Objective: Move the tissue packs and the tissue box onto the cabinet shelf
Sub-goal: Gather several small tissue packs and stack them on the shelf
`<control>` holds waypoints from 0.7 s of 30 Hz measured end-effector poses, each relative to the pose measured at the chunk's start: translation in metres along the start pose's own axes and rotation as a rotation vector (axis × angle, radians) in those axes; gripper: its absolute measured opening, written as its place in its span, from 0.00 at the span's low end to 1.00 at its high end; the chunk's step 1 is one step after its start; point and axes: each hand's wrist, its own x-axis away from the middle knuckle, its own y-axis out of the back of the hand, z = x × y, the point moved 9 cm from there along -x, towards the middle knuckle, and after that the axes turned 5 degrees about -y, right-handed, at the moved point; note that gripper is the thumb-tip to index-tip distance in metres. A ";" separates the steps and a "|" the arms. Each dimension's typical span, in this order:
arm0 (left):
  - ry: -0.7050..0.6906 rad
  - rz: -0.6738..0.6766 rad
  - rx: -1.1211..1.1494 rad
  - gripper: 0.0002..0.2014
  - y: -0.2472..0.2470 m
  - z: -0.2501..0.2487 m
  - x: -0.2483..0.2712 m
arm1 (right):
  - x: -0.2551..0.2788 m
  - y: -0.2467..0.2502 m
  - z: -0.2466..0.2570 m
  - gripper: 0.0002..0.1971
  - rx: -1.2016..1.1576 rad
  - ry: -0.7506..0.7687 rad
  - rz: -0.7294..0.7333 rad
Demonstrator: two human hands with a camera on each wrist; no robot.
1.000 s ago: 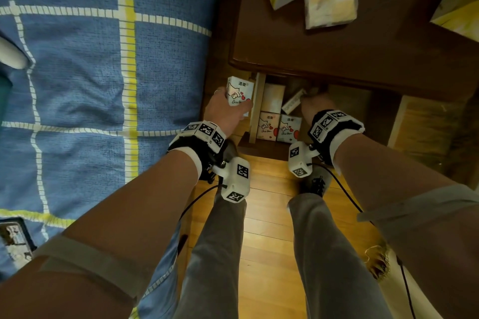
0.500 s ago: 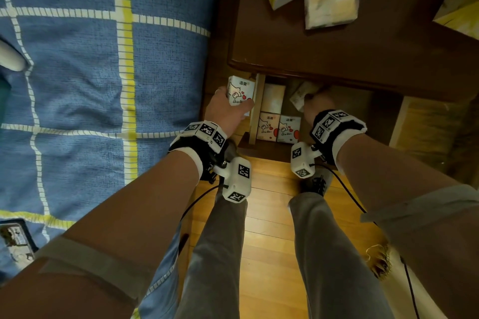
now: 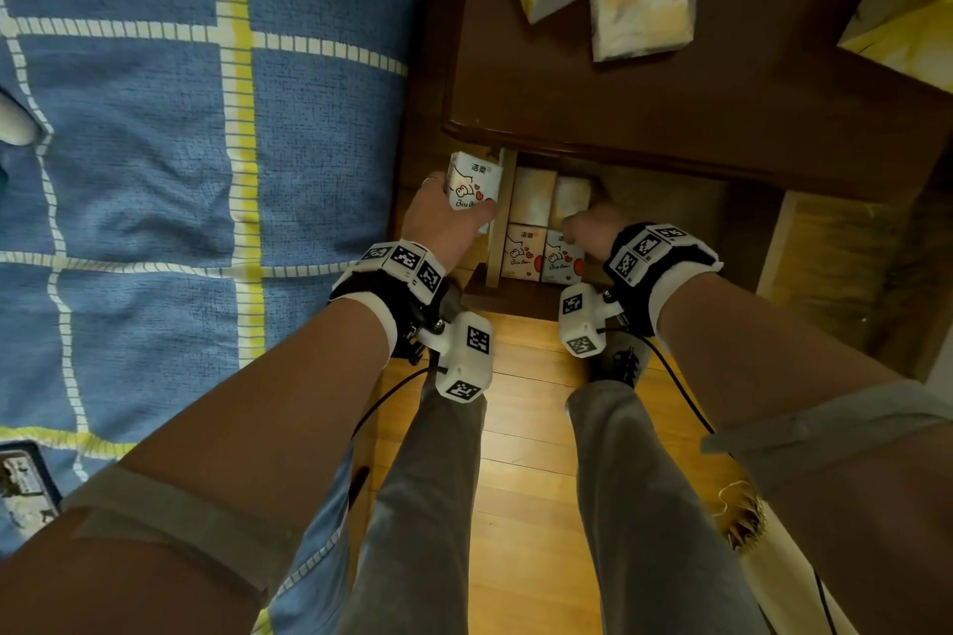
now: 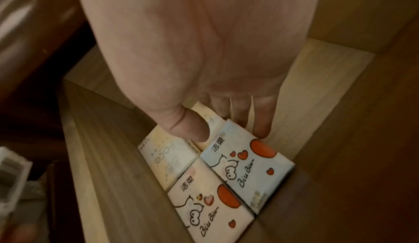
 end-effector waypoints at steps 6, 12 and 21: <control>-0.004 0.044 0.034 0.22 -0.009 -0.016 0.015 | 0.019 0.010 -0.012 0.31 -0.202 0.016 -0.060; -0.067 0.158 -0.065 0.32 -0.044 -0.031 0.034 | 0.057 0.030 -0.013 0.18 -0.505 0.208 0.023; -0.132 -0.002 -0.306 0.20 -0.035 -0.035 0.033 | 0.044 0.049 -0.035 0.26 -0.559 0.111 -0.088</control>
